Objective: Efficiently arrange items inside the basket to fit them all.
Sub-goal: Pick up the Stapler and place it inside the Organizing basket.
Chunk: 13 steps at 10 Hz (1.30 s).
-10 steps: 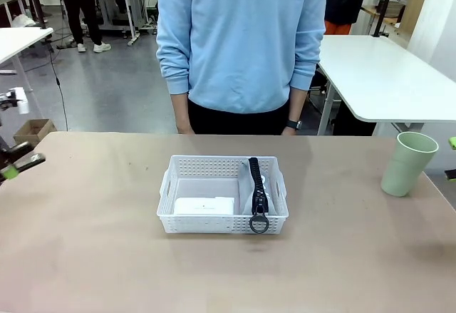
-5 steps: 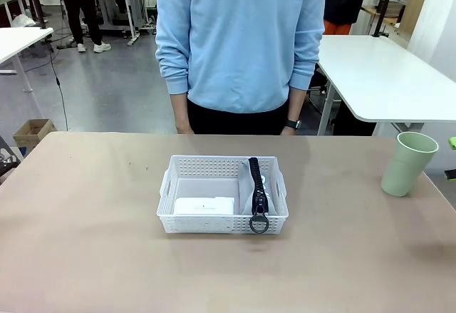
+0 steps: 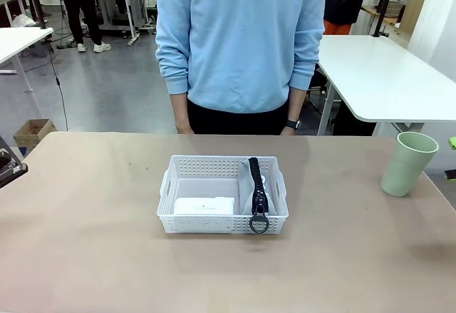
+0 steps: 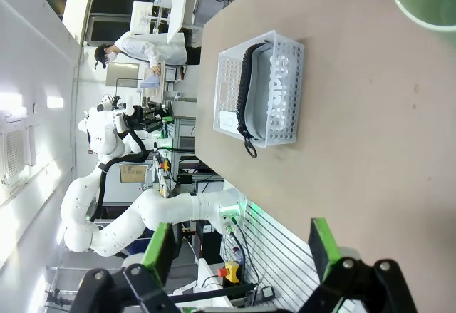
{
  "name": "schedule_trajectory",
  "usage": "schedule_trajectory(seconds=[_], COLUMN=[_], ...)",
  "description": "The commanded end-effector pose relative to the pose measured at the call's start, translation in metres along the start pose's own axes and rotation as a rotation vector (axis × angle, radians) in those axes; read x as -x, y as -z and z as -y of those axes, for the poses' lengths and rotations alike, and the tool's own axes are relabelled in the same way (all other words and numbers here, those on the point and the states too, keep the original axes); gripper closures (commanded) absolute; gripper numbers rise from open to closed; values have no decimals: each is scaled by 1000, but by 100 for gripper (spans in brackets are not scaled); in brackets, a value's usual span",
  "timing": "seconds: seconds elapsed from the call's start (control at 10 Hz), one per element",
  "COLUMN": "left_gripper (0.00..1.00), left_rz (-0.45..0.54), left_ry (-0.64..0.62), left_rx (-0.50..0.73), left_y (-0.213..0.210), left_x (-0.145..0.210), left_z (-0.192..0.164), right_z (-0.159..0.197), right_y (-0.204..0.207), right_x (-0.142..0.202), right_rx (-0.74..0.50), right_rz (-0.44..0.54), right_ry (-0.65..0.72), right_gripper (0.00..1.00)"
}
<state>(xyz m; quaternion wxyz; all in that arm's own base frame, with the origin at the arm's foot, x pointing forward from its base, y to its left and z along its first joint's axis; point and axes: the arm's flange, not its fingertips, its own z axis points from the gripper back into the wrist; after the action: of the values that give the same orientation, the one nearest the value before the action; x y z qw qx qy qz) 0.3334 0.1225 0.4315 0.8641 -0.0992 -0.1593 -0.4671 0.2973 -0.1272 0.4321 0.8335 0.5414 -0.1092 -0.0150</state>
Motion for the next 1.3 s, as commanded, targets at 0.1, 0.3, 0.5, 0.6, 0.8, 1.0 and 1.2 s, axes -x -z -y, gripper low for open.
schedule_trajectory(seconds=[0.1,0.3,0.5,0.6,0.8,1.0,1.2], left_gripper=[63,63,63,63,63,63,63], left_rz=[-23,-123,-176,-213,-263,-254,-271], left_ry=[-96,-42,140,226,316,402,475], left_rx=[36,-5,-76,-93,-100,-109,-81], left_y=[-6,-38,-59,-55,-32,-7,21], left_x=[-2,-58,-139,-188,-261,-308,-334], left_z=[3,48,94,112,137,154,163], right_z=[-1,-1,-1,-1,-1,-1,-1], right_y=[-1,-1,-1,-1,-1,-1,-1], right_x=[-2,-2,-2,-2,-2,-2,-2], right_rx=[-23,-23,-23,-23,-23,-23,-23], right_rz=[15,15,15,15,15,15,15], right_ry=[-19,-19,-19,-19,-19,-19,-19], right_gripper=[0,0,0,0,0,0,0])
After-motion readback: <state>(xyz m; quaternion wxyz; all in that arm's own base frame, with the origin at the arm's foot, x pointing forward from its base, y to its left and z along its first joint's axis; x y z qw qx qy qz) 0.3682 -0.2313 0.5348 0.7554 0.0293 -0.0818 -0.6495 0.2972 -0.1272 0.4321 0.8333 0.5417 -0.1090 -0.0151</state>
